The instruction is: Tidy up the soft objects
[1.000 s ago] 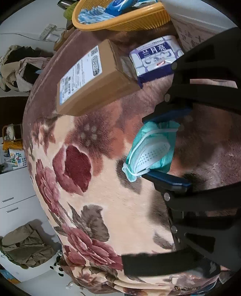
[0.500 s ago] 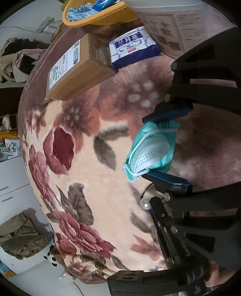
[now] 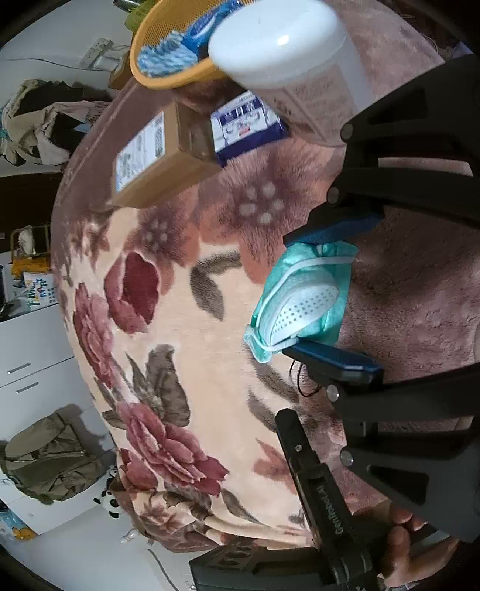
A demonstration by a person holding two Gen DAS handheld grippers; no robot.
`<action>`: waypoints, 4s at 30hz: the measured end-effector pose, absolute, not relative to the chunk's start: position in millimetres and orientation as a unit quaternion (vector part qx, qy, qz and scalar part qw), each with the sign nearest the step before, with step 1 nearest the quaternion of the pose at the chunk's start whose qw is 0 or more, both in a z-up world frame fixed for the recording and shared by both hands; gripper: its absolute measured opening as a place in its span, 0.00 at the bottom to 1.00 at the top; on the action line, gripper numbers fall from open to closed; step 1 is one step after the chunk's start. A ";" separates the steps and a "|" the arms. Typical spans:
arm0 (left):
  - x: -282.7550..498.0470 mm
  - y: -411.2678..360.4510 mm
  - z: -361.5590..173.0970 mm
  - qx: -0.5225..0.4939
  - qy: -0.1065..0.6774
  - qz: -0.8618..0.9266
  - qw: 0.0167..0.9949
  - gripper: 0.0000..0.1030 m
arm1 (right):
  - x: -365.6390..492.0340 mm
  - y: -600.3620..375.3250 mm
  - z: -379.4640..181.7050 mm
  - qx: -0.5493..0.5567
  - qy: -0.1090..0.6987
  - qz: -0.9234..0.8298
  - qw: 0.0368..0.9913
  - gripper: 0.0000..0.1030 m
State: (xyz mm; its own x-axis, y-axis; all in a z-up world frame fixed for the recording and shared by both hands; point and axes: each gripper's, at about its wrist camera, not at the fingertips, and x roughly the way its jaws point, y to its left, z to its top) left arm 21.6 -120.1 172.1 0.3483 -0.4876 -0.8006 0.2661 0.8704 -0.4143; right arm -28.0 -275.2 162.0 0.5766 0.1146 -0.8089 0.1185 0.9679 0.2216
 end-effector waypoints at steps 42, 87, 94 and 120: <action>-18.6 -255.7 251.3 -0.045 0.500 -0.304 0.809 0.18 | -82.5 -392.9 239.8 0.175 0.383 -0.063 0.905 0.51; -29.1 -372.4 244.2 -0.004 0.506 -0.351 0.788 0.18 | -111.1 -506.9 234.9 0.213 0.365 -0.131 0.897 0.51; -12.9 -285.6 215.5 -0.032 0.479 -0.237 0.845 0.55 | -115.3 -515.7 236.3 0.217 0.359 -0.133 0.898 0.51; -4.5 -148.6 79.4 -0.085 0.492 -0.182 0.847 0.33 | -104.5 -528.9 205.6 0.215 0.383 -0.161 0.884 0.51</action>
